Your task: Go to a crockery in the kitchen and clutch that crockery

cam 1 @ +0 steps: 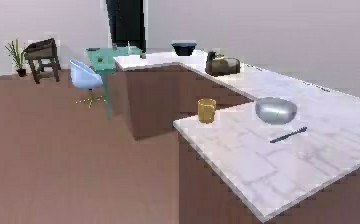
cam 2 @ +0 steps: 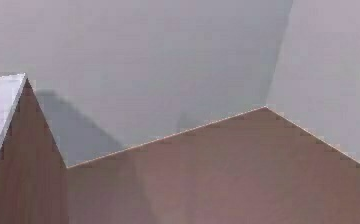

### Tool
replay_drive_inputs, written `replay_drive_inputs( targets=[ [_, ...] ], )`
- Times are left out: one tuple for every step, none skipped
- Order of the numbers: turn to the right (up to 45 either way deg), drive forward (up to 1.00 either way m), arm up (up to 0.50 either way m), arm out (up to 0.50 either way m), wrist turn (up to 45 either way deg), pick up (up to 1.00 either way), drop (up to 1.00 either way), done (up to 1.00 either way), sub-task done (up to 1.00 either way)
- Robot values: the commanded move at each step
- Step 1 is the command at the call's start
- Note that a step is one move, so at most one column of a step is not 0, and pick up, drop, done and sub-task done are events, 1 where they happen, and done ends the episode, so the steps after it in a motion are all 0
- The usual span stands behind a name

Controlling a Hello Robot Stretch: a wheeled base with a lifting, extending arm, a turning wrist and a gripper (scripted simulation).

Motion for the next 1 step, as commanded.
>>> replay_drive_inputs(
  targets=[
    [-45.0, 0.0, 0.0, 0.0, 0.0, 0.0, 0.0, 0.0, 0.0]
  ],
)
